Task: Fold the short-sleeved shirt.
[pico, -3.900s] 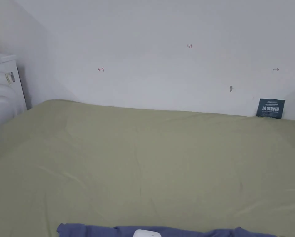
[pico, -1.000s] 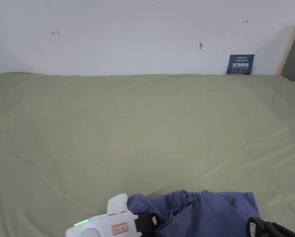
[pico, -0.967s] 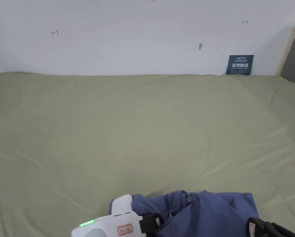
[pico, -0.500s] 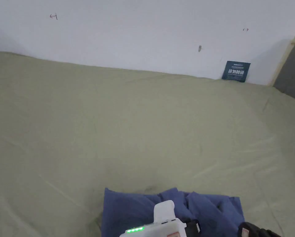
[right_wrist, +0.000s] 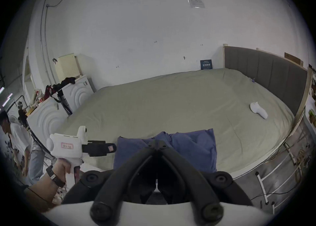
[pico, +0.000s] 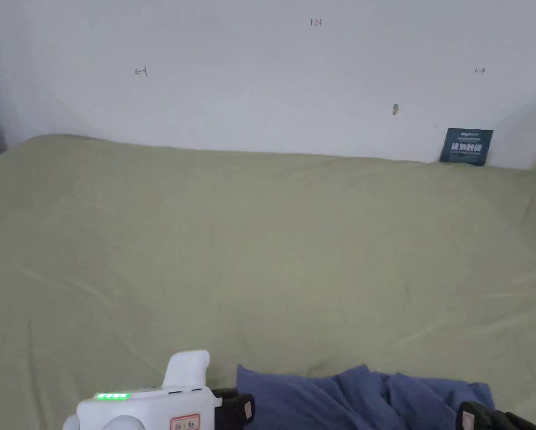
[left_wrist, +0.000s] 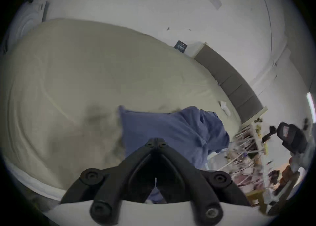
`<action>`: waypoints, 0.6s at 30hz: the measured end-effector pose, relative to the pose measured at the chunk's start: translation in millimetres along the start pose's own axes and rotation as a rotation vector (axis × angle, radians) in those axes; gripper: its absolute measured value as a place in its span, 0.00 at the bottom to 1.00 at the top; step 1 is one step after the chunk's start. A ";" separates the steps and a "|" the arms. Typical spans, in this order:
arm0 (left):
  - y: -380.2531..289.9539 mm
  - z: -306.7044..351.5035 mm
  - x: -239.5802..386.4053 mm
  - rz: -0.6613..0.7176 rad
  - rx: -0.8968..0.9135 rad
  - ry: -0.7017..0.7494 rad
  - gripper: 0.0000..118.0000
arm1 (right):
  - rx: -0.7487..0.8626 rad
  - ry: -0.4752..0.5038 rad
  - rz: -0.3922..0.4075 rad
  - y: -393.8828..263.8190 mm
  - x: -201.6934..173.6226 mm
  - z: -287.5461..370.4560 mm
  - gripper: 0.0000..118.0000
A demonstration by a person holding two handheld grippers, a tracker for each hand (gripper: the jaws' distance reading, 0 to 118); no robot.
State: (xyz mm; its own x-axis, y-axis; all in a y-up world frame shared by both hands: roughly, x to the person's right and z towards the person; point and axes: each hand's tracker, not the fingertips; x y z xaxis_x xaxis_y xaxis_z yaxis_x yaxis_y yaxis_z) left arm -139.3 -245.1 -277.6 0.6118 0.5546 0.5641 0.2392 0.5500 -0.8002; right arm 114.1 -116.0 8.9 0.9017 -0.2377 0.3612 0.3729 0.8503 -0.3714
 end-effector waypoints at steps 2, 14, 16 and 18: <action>-7.2 -6.8 -18.7 0.107 -0.033 -0.077 0.44 | -0.015 0.017 -0.004 0.3 -1.4 -1.3 0.02; -25.6 -68.3 -35.5 0.483 -0.004 -0.284 0.04 | -0.050 0.022 -0.034 -9.5 2.9 0.6 0.02; -30.9 -71.2 -28.4 0.377 0.025 -0.142 0.06 | -0.063 0.024 -0.042 -12.8 3.3 0.2 0.02; -34.1 -65.7 -34.0 0.446 0.041 -0.244 0.06 | -0.070 0.024 -0.048 -14.6 3.4 1.4 0.02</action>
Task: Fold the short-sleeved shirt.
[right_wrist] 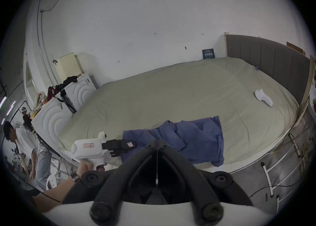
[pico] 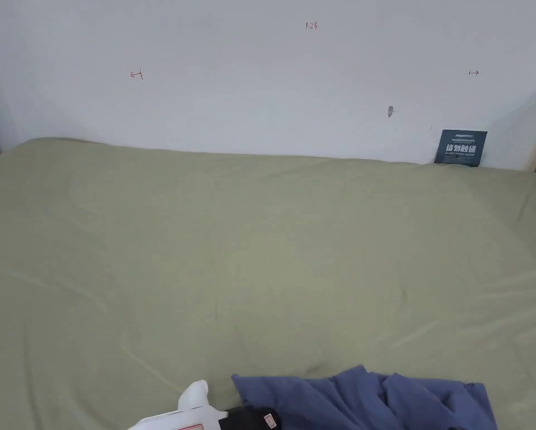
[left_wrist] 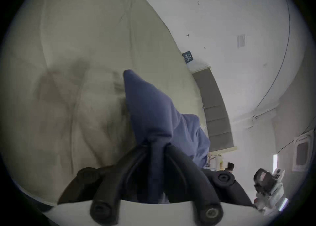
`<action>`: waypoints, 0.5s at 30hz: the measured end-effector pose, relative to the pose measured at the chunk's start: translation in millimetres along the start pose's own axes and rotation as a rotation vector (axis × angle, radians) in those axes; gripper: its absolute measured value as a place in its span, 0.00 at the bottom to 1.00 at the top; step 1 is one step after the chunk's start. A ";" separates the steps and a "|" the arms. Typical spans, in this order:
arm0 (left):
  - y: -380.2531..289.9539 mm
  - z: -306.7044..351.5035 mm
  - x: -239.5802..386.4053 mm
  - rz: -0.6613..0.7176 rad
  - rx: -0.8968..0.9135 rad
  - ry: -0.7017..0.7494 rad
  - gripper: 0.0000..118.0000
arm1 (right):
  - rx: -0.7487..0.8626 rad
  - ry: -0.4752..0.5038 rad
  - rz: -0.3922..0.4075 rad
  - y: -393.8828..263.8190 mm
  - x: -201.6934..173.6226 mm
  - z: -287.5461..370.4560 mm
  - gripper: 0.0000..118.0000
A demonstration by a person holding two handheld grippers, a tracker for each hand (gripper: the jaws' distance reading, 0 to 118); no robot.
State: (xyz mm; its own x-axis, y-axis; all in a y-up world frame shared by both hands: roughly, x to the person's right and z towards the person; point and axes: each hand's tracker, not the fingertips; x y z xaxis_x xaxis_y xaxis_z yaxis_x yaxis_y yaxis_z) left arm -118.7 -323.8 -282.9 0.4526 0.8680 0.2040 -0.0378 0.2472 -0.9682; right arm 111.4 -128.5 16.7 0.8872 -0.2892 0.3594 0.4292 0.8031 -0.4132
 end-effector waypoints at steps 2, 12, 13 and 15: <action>6.5 14.7 -6.1 0.021 0.058 0.025 0.06 | -0.006 -0.003 0.002 -0.3 -0.1 1.3 0.02; 77.1 151.2 2.9 -0.093 0.254 0.260 0.06 | 0.009 -0.010 0.025 7.5 -6.8 -6.8 0.02; 83.3 165.2 9.6 -0.123 0.296 0.322 0.06 | 0.007 -0.008 0.028 8.2 -8.3 -9.3 0.02; 92.0 185.8 22.3 -0.191 0.296 0.432 0.06 | 0.003 0.000 0.033 9.5 -11.8 -12.7 0.02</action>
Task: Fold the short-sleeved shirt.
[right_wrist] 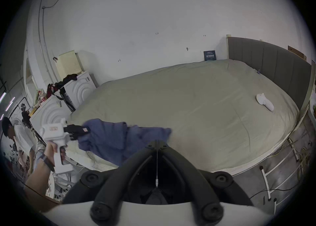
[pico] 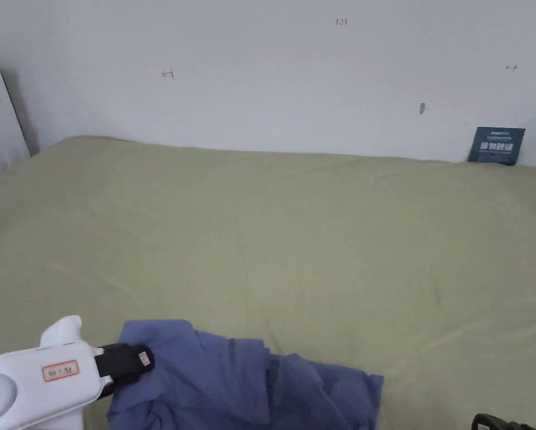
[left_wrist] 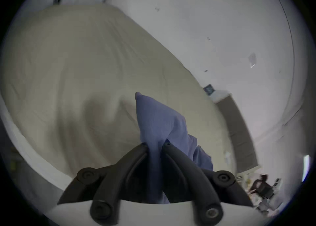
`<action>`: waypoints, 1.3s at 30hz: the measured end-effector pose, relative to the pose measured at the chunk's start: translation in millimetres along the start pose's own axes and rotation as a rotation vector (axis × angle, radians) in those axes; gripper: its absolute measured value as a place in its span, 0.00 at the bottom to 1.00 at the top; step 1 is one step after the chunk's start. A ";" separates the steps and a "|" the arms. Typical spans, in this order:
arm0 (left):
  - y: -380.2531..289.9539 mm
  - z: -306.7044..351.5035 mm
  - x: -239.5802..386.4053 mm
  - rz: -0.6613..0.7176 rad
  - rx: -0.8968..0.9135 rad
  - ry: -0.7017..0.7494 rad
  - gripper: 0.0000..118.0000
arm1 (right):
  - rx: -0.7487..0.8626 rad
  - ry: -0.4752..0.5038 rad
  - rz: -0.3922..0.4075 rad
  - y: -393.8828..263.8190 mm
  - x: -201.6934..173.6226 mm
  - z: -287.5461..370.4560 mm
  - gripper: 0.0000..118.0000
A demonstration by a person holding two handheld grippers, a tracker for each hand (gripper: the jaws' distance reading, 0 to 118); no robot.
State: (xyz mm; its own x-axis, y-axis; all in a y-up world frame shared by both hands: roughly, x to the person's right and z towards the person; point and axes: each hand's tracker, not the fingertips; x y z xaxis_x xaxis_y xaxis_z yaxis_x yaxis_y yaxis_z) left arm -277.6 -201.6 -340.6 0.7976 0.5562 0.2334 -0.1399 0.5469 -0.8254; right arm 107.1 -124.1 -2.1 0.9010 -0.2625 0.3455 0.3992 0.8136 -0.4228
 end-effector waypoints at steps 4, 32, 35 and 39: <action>9.9 18.1 24.9 -0.232 -0.040 0.232 0.06 | -0.009 0.030 0.011 -1.3 -7.8 -6.4 0.02; -43.6 -59.2 151.7 -0.214 -0.216 -0.365 0.06 | -0.017 0.027 -0.035 -11.2 12.3 15.1 0.02; -50.4 -71.7 117.5 -0.229 -0.208 -0.355 0.00 | -0.022 0.031 -0.032 -13.6 10.7 15.9 0.02; -72.2 -94.2 90.7 -0.113 -0.228 -0.341 0.00 | -0.017 0.038 -0.027 -13.5 9.6 17.9 0.02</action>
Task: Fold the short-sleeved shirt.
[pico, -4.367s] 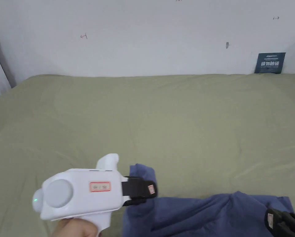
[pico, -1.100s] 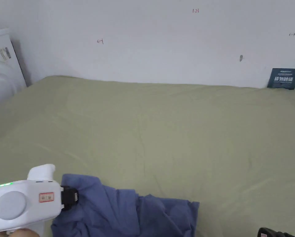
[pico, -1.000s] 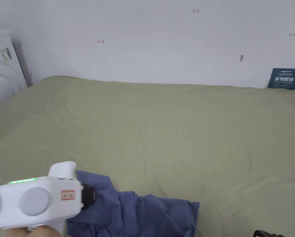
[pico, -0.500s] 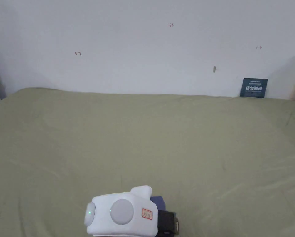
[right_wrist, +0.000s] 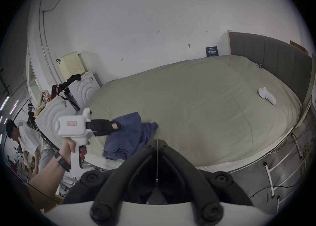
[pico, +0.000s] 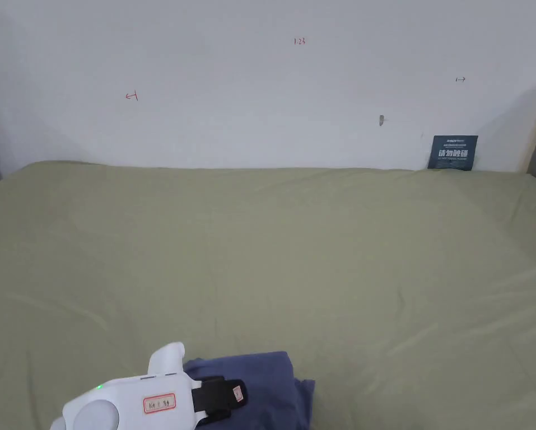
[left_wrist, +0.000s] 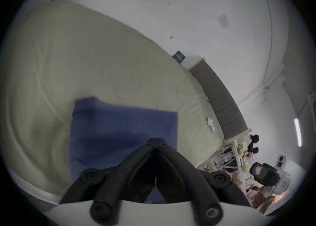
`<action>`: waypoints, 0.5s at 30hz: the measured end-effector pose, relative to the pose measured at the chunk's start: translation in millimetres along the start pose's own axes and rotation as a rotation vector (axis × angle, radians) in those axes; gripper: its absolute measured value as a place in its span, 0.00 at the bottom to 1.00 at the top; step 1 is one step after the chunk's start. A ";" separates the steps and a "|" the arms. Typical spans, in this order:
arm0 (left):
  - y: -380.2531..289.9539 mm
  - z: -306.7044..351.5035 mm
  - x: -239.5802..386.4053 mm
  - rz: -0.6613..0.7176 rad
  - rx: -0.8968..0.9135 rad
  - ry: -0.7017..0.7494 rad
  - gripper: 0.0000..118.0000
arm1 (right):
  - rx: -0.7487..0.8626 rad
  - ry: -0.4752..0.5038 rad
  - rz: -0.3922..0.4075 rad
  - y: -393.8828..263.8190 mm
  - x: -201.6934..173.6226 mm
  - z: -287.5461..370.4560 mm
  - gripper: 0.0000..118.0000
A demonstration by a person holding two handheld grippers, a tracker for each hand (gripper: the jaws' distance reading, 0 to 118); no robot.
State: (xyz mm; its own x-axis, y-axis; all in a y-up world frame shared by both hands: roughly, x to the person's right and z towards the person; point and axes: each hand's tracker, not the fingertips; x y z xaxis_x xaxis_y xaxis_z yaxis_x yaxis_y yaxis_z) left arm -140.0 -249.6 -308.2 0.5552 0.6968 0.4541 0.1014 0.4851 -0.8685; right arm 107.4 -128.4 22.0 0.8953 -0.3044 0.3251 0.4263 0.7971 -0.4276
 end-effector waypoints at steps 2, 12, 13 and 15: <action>-14.3 -19.4 -2.5 -0.010 -0.004 -0.022 0.00 | 0.006 -0.005 0.001 0.4 0.3 1.3 0.02; -87.0 -103.8 24.8 0.055 -0.112 -0.143 0.00 | 0.064 -0.005 -0.006 3.3 -6.9 19.6 0.02; -90.4 -106.7 26.5 0.055 -0.117 -0.135 0.00 | 0.070 -0.002 -0.007 4.1 -7.5 19.4 0.02; -89.2 -98.0 29.5 0.071 -0.091 -0.145 0.00 | 0.070 0.006 -0.006 6.1 -9.1 18.6 0.02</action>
State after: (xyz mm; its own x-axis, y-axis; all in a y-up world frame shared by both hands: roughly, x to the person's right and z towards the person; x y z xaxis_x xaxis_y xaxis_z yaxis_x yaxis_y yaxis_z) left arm -51.7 -324.1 -236.8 0.4398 0.7997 0.4087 0.1436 0.3866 -0.9110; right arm 99.4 -111.0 32.1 0.8936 -0.3128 0.3220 0.4220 0.8298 -0.3651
